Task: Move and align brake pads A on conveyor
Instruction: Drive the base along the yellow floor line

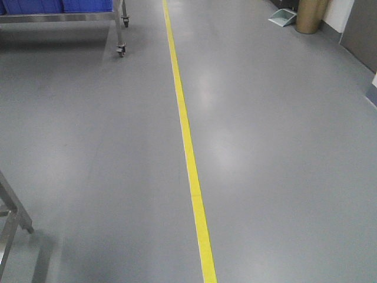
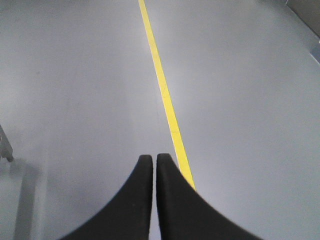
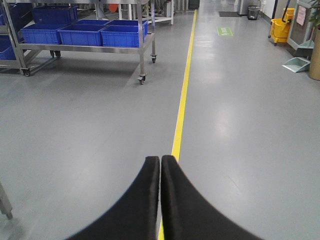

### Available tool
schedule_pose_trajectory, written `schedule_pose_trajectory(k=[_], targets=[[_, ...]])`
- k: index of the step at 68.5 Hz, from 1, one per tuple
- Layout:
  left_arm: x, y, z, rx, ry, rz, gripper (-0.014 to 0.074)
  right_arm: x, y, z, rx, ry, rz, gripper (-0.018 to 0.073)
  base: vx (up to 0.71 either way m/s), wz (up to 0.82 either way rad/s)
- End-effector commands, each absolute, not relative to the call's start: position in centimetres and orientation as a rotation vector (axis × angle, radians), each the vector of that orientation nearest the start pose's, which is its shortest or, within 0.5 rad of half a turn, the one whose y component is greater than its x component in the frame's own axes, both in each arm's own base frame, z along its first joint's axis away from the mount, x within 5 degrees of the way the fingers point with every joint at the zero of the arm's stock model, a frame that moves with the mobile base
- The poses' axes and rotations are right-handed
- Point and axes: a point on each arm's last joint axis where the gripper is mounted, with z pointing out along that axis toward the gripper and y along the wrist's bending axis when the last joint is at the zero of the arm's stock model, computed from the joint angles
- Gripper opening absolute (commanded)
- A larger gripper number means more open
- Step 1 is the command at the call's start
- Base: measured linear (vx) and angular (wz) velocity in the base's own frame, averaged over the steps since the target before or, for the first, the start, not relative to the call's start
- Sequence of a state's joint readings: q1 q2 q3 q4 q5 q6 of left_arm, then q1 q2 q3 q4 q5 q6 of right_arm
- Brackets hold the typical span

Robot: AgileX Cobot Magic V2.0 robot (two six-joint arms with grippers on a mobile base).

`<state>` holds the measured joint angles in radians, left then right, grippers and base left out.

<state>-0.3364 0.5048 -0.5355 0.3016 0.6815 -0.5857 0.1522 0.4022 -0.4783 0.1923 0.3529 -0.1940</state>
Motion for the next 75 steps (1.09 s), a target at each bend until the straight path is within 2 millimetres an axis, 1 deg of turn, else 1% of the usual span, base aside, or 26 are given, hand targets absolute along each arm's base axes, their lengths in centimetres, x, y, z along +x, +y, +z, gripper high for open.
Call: schedule_pose_trajectory(k=[1, 75], targets=[[9.74, -1.67, 31.14, -0.106, 2.026, -0.237, -0.0006, 8.81, 1.81, 32.99, -0.175, 1.655, 0.146, -0.001, 0.51, 0.09], [9.74, -1.67, 31.14, -0.105, 2.026, -0.236, -0.0006, 8.81, 1.81, 32.99, -0.175, 1.655, 0.146, -0.001, 0.45, 0.09]])
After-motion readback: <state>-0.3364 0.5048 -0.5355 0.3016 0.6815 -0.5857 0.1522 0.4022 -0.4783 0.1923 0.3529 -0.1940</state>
